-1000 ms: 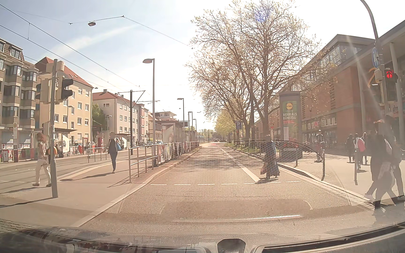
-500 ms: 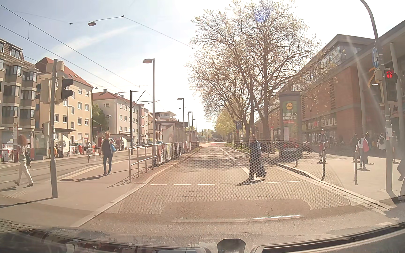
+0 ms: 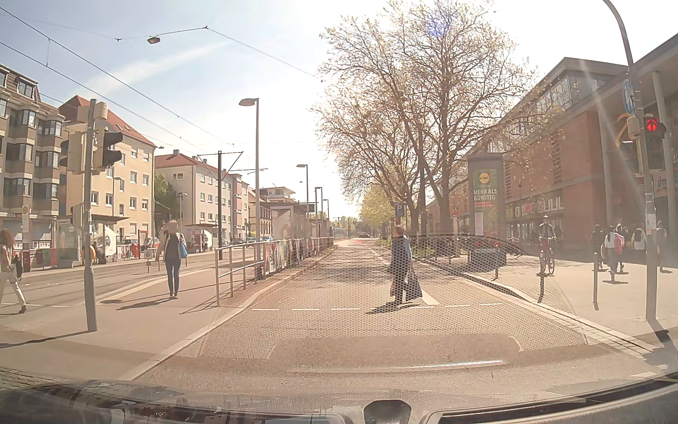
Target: Follow the waypoints while adhering to traffic rules and regulations
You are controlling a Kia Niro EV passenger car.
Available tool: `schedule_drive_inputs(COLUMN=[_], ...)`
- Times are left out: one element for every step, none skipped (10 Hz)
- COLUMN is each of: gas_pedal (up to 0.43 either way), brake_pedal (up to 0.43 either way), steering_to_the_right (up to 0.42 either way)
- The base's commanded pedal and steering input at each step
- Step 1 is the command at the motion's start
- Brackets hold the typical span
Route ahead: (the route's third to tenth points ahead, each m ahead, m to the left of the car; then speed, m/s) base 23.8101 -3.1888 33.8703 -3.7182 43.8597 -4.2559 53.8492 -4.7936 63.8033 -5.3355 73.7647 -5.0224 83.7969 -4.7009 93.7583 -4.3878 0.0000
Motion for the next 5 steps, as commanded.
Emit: schedule_drive_inputs(gas_pedal=[0.000, 0.000, 0.000, 0.000, 0.000], brake_pedal=[0.195, 0.195, 0.195, 0.195, 0.195], steering_to_the_right=[-0.006, -0.006, -0.006, -0.006, -0.006])
